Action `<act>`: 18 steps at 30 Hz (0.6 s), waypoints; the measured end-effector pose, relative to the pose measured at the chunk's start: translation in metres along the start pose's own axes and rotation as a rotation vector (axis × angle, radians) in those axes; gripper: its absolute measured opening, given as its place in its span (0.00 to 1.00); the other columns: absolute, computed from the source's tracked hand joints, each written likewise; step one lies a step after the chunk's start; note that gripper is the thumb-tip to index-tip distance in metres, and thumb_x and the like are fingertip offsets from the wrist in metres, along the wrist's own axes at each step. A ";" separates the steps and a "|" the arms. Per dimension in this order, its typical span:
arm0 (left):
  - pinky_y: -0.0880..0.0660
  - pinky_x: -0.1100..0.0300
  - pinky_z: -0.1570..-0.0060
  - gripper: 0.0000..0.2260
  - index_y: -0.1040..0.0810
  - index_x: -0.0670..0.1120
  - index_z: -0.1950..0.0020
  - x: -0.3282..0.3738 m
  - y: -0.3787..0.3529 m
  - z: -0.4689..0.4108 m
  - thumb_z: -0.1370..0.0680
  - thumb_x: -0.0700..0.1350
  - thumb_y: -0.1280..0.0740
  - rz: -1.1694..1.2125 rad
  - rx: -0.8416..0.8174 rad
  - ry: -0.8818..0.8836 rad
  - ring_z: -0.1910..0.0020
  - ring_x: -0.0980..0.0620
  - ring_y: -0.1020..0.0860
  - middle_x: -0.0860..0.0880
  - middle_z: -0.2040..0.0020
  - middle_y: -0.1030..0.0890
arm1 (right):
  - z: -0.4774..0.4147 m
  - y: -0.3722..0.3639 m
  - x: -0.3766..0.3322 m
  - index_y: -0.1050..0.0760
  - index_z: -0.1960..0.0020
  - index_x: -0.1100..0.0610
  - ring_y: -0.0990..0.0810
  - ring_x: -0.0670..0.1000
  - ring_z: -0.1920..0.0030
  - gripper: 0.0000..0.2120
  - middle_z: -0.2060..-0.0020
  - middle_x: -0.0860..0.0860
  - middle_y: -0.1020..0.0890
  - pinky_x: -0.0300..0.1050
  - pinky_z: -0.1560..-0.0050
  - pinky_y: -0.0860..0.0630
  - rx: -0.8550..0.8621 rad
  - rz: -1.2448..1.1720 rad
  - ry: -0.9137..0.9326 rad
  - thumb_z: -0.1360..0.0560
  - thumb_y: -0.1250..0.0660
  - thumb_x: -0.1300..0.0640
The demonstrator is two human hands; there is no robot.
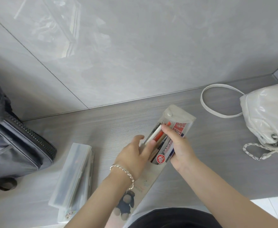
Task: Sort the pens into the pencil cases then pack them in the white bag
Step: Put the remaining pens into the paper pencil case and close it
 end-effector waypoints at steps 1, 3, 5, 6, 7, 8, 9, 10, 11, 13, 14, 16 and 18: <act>0.29 0.58 0.46 0.30 0.38 0.54 0.30 -0.003 -0.001 0.003 0.28 0.66 0.40 -0.057 -0.031 0.016 0.45 0.51 0.25 0.53 0.44 0.24 | -0.002 0.003 -0.004 0.22 0.51 0.58 0.17 0.53 0.61 0.09 0.58 0.56 0.17 0.46 0.64 0.19 0.031 -0.025 0.017 0.31 0.29 0.60; 0.32 0.54 0.36 0.46 0.51 0.53 0.26 -0.012 -0.001 0.010 0.36 0.70 0.34 -0.281 -0.049 0.021 0.35 0.51 0.30 0.53 0.33 0.33 | -0.007 0.012 -0.013 0.23 0.50 0.58 0.18 0.55 0.56 0.10 0.53 0.56 0.18 0.48 0.58 0.19 0.102 -0.083 0.048 0.31 0.29 0.60; 0.37 0.52 0.32 0.53 0.58 0.53 0.25 -0.023 -0.001 0.014 0.39 0.70 0.33 -0.519 -0.025 -0.009 0.31 0.51 0.36 0.54 0.30 0.38 | -0.009 0.019 -0.023 0.23 0.52 0.56 0.18 0.54 0.56 0.08 0.53 0.55 0.18 0.48 0.57 0.20 0.151 -0.135 0.073 0.30 0.29 0.59; 0.38 0.51 0.31 0.53 0.60 0.53 0.25 -0.030 -0.001 0.015 0.39 0.69 0.33 -0.585 -0.012 -0.011 0.31 0.51 0.37 0.55 0.31 0.38 | -0.009 0.021 -0.027 0.23 0.54 0.55 0.18 0.53 0.57 0.06 0.55 0.53 0.18 0.48 0.57 0.21 0.159 -0.156 0.085 0.30 0.29 0.59; 0.39 0.50 0.31 0.52 0.58 0.54 0.25 -0.037 0.001 0.015 0.39 0.69 0.33 -0.609 0.007 0.003 0.31 0.51 0.37 0.56 0.32 0.38 | -0.009 0.021 -0.030 0.23 0.55 0.54 0.18 0.53 0.57 0.06 0.55 0.53 0.18 0.49 0.56 0.20 0.159 -0.172 0.096 0.30 0.29 0.60; 0.38 0.50 0.32 0.48 0.54 0.56 0.26 -0.047 0.004 0.014 0.38 0.68 0.33 -0.578 0.035 0.024 0.32 0.51 0.36 0.57 0.35 0.36 | -0.009 0.022 -0.031 0.23 0.55 0.54 0.18 0.53 0.56 0.05 0.54 0.52 0.18 0.50 0.55 0.21 0.160 -0.182 0.107 0.30 0.29 0.60; 0.36 0.51 0.34 0.43 0.48 0.59 0.30 -0.052 0.007 0.015 0.39 0.67 0.32 -0.494 0.067 0.024 0.34 0.51 0.35 0.58 0.39 0.34 | -0.008 0.022 -0.032 0.23 0.55 0.53 0.18 0.53 0.55 0.05 0.53 0.52 0.18 0.51 0.53 0.21 0.157 -0.187 0.114 0.30 0.29 0.59; 0.36 0.55 0.38 0.38 0.43 0.60 0.36 -0.054 0.008 0.014 0.41 0.65 0.31 -0.388 0.093 0.003 0.37 0.51 0.33 0.60 0.44 0.32 | -0.008 0.023 -0.033 0.23 0.55 0.53 0.18 0.53 0.53 0.05 0.52 0.52 0.18 0.53 0.51 0.21 0.151 -0.184 0.115 0.30 0.29 0.59; 0.38 0.61 0.42 0.33 0.40 0.60 0.41 -0.054 0.010 0.015 0.42 0.63 0.29 -0.303 0.115 -0.034 0.41 0.53 0.32 0.61 0.49 0.32 | -0.008 0.023 -0.033 0.23 0.54 0.53 0.18 0.54 0.52 0.06 0.51 0.53 0.18 0.54 0.49 0.21 0.145 -0.179 0.114 0.30 0.29 0.58; 0.46 0.70 0.46 0.30 0.37 0.59 0.46 -0.051 0.010 0.016 0.41 0.57 0.25 -0.219 0.133 -0.092 0.49 0.58 0.34 0.65 0.55 0.34 | -0.009 0.026 -0.034 0.22 0.51 0.53 0.18 0.55 0.50 0.07 0.50 0.53 0.18 0.54 0.48 0.22 0.133 -0.172 0.110 0.29 0.30 0.56; 0.49 0.75 0.48 0.29 0.37 0.59 0.47 -0.048 0.011 0.017 0.41 0.54 0.24 -0.205 0.155 -0.120 0.51 0.60 0.35 0.66 0.56 0.35 | -0.008 0.026 -0.034 0.22 0.49 0.53 0.18 0.55 0.50 0.09 0.50 0.53 0.18 0.53 0.49 0.21 0.120 -0.174 0.109 0.29 0.30 0.56; 0.50 0.82 0.48 0.30 0.38 0.60 0.49 -0.039 0.010 0.017 0.42 0.54 0.23 -0.190 0.201 -0.188 0.51 0.60 0.33 0.66 0.56 0.33 | -0.005 0.024 -0.029 0.23 0.47 0.53 0.19 0.54 0.51 0.11 0.50 0.53 0.18 0.52 0.49 0.22 0.093 -0.170 0.112 0.29 0.31 0.56; 0.46 0.82 0.50 0.29 0.36 0.62 0.46 -0.032 0.006 0.016 0.41 0.55 0.24 -0.192 0.212 -0.207 0.47 0.56 0.32 0.64 0.54 0.32 | -0.002 0.018 -0.019 0.24 0.46 0.54 0.19 0.51 0.53 0.11 0.52 0.52 0.18 0.48 0.50 0.23 0.030 -0.154 0.123 0.29 0.31 0.56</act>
Point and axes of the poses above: each hand's wrist, its own z-axis away from the middle knuckle, its own y-axis out of the back of the hand, x = y × z, the point moved 6 cm from there along -z, towards the middle knuckle
